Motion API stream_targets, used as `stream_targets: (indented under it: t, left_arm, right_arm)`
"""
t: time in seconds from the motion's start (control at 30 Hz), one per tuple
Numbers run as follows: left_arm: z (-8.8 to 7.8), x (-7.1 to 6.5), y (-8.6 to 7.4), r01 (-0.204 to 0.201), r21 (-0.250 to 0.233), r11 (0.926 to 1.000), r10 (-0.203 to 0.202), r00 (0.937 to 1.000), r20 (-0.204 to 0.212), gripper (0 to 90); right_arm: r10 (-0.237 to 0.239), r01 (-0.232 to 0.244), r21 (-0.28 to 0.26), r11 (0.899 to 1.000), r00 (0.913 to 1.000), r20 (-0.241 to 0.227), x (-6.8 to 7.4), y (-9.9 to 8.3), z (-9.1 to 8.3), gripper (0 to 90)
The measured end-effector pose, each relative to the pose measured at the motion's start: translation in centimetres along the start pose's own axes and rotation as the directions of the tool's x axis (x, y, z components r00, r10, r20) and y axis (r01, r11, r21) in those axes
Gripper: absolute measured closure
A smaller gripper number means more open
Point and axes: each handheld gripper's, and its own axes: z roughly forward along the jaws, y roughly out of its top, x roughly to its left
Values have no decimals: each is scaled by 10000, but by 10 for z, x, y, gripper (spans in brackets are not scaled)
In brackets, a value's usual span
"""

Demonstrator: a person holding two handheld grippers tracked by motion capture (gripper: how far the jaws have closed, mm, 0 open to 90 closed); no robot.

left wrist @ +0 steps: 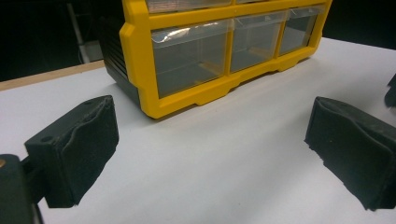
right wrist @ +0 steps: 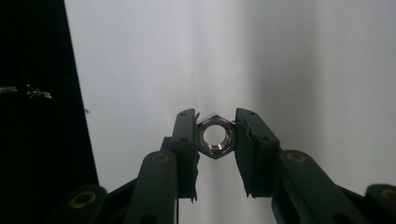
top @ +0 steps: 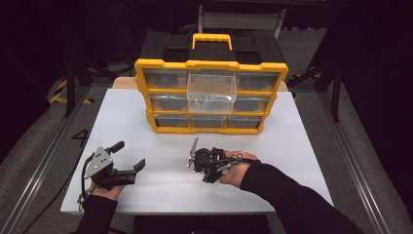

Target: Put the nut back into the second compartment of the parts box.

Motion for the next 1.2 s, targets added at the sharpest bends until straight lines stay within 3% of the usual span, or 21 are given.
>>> stream_targets:
  t: [0.43, 0.6, 1.2]
  left_arm:
    - [0, 0, 0, -18, 26, 10000, 19, 10000, -27, 34]
    - [0, 0, 0, -10, -17, 10000, 10, 10000, -15, 34]
    - [1, 0, 0, 9, -43, 10000, -9, 10000, -24, 34]
  right_arm:
    - [-112, 114, -84, 9999, 9998, 193, 2, 1, -64, 697]
    - [-79, 88, -369, 9993, 9996, 259, 0, 2, -89, 697]
    - [222, -193, -762, 9969, 9990, 381, -14, 7, -153, 697]
